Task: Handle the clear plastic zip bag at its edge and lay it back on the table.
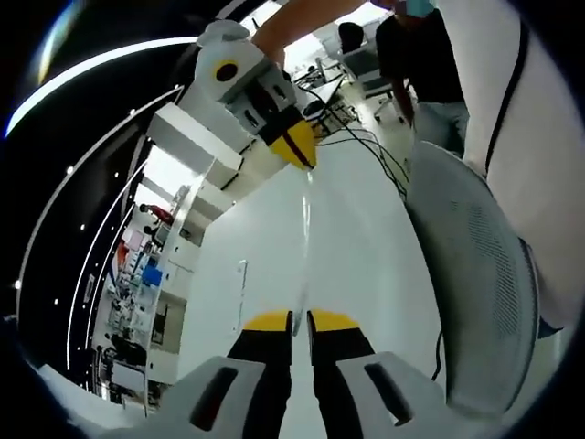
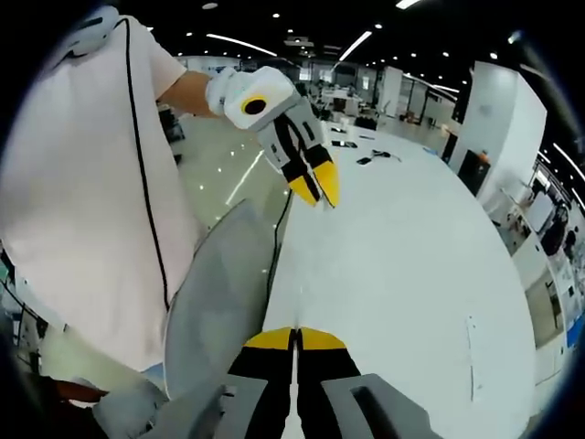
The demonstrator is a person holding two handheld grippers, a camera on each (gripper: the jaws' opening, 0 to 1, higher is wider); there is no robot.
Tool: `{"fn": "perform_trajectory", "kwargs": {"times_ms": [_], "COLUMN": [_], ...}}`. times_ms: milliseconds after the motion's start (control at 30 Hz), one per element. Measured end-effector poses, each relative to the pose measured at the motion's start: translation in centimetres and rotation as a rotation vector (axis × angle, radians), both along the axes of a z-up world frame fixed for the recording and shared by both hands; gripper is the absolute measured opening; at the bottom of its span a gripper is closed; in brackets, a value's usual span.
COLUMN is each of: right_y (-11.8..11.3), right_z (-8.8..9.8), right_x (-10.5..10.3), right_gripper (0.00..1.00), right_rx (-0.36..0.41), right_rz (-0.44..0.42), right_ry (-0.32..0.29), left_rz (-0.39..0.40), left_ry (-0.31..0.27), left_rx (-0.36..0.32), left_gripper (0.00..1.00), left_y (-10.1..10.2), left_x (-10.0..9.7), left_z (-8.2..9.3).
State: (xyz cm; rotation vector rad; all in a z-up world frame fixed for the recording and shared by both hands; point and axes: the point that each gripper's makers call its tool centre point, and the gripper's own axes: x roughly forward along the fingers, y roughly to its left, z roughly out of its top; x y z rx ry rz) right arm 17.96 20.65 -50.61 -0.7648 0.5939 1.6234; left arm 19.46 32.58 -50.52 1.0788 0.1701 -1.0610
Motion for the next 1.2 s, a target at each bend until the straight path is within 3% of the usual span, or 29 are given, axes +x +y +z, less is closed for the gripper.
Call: {"fn": "perform_trajectory", "kwargs": {"times_ms": [500, 1200], "right_y": [0.04, 0.01], "right_z": [-0.17, -0.34], "right_x": [-0.1, 0.63], "right_gripper": [0.0, 0.0], "right_rx": [-0.009, 0.006], "right_rz": [-0.01, -0.049], "right_ry": [0.027, 0.035], "left_rz": [-0.015, 0.03], "left_ry": [-0.026, 0.051], "left_rx": [0.052, 0.051], "left_gripper": [0.0, 0.0], "left_y": [-0.17, -0.12], "left_x": [-0.35, -0.6], "left_z": [-0.14, -0.61]}}
